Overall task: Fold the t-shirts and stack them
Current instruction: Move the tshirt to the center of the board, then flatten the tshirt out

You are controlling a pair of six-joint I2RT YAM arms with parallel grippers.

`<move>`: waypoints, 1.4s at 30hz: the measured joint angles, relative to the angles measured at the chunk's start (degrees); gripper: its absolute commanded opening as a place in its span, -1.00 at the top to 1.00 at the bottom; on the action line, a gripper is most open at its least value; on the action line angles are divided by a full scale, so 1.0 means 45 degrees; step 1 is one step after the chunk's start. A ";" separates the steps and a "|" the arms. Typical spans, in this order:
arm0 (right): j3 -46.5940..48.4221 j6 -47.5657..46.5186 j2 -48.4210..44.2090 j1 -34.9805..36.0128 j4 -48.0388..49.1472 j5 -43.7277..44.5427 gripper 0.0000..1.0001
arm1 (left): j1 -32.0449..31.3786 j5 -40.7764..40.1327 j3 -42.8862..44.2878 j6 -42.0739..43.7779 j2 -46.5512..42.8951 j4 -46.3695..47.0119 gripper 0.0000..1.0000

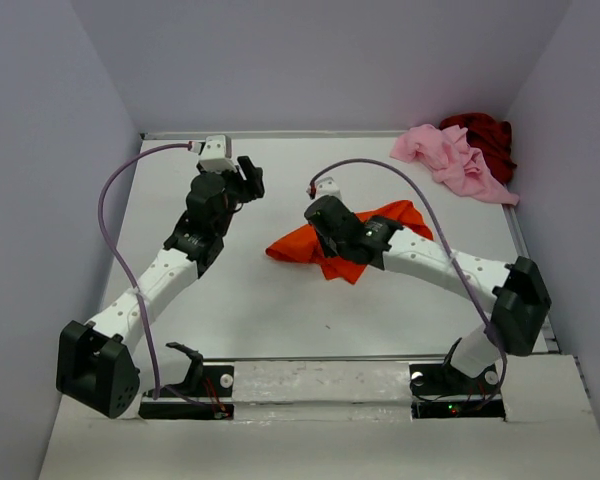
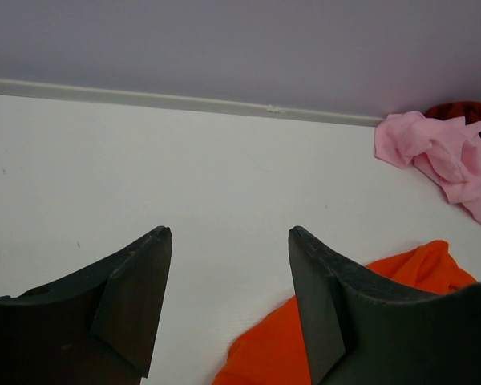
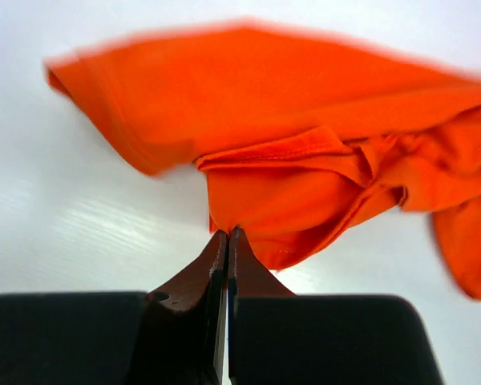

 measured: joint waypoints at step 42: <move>0.2254 -0.2191 -0.3759 -0.0029 -0.2817 0.5056 1.00 | -0.3599 0.3308 -0.1763 -0.4260 0.1166 -0.1530 -0.40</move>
